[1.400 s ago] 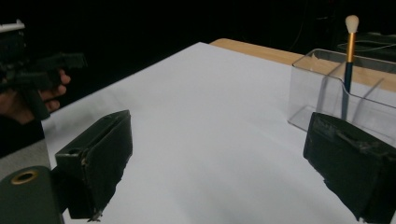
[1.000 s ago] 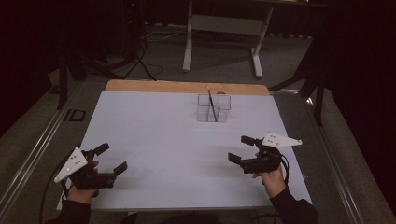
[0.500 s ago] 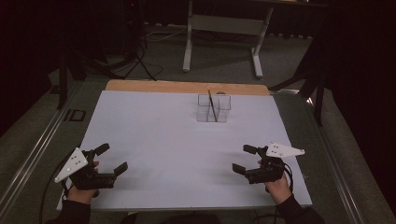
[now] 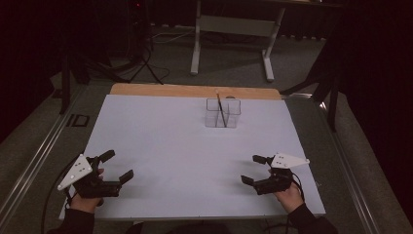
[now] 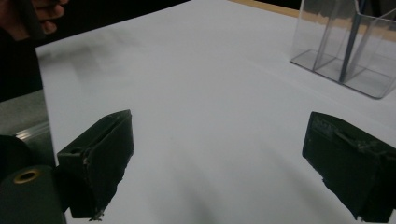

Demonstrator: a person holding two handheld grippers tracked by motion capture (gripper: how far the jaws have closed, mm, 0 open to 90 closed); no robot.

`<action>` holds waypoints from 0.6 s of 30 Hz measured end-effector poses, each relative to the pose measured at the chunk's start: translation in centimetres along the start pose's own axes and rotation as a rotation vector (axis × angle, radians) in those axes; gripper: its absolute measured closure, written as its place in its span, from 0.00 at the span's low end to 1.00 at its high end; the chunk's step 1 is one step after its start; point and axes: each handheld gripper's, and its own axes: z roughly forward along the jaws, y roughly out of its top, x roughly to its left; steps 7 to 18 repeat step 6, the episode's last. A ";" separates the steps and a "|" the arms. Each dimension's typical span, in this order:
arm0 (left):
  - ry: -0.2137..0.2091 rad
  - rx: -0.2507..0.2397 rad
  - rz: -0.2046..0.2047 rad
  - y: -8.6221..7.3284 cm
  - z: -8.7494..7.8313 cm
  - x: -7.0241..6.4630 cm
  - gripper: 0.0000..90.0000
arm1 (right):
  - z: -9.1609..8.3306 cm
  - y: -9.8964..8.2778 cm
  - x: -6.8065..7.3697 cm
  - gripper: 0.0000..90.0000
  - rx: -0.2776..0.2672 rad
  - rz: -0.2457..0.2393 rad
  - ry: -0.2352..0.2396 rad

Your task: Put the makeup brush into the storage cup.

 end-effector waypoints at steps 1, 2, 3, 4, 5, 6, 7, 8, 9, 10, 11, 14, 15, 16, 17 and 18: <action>0.000 0.002 0.002 0.0 0.0 0.0 0.00 | 0.0 -0.1 -0.1 0.10 0.007 0.002 -0.005; -0.001 0.002 0.000 0.0 0.1 0.0 0.00 | 0.0 -0.1 -0.2 0.10 0.008 0.003 -0.009; 0.000 0.005 0.002 0.0 0.1 0.0 0.00 | 0.0 -0.1 -0.3 0.10 0.008 0.007 -0.008; -0.001 0.003 0.001 0.0 0.1 0.0 0.00 | 0.0 -0.1 -0.4 0.10 0.012 0.007 -0.011; -0.001 0.002 0.000 0.0 0.1 0.0 0.00 | 0.0 -0.1 -0.5 0.10 0.013 0.002 -0.011; 0.000 0.004 0.001 0.0 0.1 0.0 0.00 | 0.0 -0.1 -0.5 0.10 0.013 0.004 -0.010; 0.000 0.004 0.001 0.0 0.1 0.0 0.00 | 0.0 -0.1 -0.5 0.10 0.013 0.004 -0.010; 0.000 0.004 0.001 0.0 0.1 0.0 0.00 | 0.0 -0.1 -0.5 0.10 0.013 0.004 -0.010; 0.000 0.004 0.001 0.0 0.1 0.0 0.00 | 0.0 -0.1 -0.5 0.10 0.013 0.004 -0.010; 0.000 0.004 0.001 0.0 0.1 0.0 0.00 | 0.0 -0.1 -0.5 0.10 0.013 0.004 -0.010; 0.000 0.004 0.001 0.0 0.1 0.0 0.00 | 0.0 -0.1 -0.5 0.10 0.013 0.004 -0.010; 0.000 0.004 0.001 0.0 0.1 0.0 0.00 | 0.0 -0.1 -0.5 0.10 0.013 0.004 -0.010; 0.000 0.004 0.001 0.0 0.1 0.0 0.00 | 0.0 -0.1 -0.5 0.10 0.013 0.004 -0.010; 0.000 0.004 0.001 0.0 0.1 0.0 0.00 | 0.0 -0.1 -0.5 0.10 0.013 0.004 -0.010; 0.000 0.004 0.001 0.0 0.1 0.0 0.00 | 0.0 -0.1 -0.5 0.10 0.013 0.004 -0.010; 0.000 0.004 0.001 0.0 0.1 0.0 0.00 | 0.0 -0.1 -0.5 0.10 0.013 0.004 -0.010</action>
